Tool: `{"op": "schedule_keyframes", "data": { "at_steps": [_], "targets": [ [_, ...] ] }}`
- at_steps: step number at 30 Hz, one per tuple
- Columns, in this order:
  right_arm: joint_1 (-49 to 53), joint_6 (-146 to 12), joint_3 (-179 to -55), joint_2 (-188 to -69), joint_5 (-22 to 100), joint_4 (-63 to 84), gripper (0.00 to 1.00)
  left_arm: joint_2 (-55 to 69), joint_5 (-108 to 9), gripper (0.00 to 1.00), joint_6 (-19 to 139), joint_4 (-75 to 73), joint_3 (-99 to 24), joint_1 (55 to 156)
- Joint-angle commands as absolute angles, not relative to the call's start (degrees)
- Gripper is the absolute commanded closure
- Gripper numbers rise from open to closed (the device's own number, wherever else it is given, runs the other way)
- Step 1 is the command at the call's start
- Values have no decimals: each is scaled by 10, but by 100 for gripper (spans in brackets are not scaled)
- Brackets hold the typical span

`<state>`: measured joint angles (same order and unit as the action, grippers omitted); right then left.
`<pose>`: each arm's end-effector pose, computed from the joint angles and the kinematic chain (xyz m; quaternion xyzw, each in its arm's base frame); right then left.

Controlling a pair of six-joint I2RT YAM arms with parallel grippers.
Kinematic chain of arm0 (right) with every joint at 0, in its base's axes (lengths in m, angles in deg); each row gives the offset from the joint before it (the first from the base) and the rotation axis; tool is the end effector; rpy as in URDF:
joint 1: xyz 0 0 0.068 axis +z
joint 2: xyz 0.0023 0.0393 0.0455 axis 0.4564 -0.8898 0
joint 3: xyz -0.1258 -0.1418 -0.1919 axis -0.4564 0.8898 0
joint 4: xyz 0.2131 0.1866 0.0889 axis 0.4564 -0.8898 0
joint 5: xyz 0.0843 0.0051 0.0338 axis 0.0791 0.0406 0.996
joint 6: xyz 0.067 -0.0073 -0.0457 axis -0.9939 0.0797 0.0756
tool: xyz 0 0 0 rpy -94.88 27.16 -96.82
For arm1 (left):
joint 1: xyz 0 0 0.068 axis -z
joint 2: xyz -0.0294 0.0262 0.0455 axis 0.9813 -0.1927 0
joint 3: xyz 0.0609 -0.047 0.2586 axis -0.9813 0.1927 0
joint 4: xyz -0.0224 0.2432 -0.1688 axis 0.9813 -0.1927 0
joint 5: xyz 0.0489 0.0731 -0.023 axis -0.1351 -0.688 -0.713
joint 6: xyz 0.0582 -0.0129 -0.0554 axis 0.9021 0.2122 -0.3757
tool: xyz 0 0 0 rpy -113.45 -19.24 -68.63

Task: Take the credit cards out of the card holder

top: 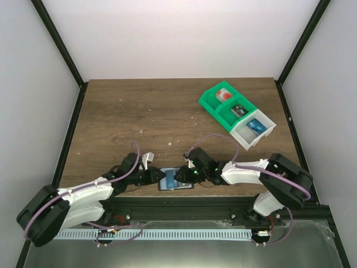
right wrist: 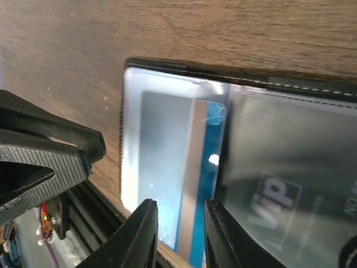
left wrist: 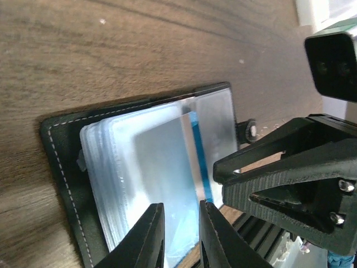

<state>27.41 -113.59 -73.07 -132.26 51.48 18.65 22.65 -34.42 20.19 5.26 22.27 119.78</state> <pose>0.1614 0.2682 0.0824 -0.0734 0.9115 0.3947 0.0892 0.1574 -0.1730 0.0845 0.0090 0.8879 -0.4297 0.1639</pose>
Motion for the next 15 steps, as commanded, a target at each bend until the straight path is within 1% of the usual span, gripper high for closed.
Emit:
{"op": "schedule_keyframes", "data": {
  "at_steps": [1,6,11,13,15],
  "targets": [
    [277,-1125,-727,-1339,491,178,75,165,-318,80,204,123,236,1202],
    [277,-1123,-726,-1349,491,181,73,102,-317,86,216,147,247,1202],
    [276,-1127,-720,-1364,511,208,73,92,-328,89,223,142,253,1202],
    [277,-1128,-714,-1366,520,223,74,97,-331,89,223,139,255,1203],
    [277,-1132,-711,-1364,524,236,78,101,-334,89,224,136,256,1202]
  ]
}}
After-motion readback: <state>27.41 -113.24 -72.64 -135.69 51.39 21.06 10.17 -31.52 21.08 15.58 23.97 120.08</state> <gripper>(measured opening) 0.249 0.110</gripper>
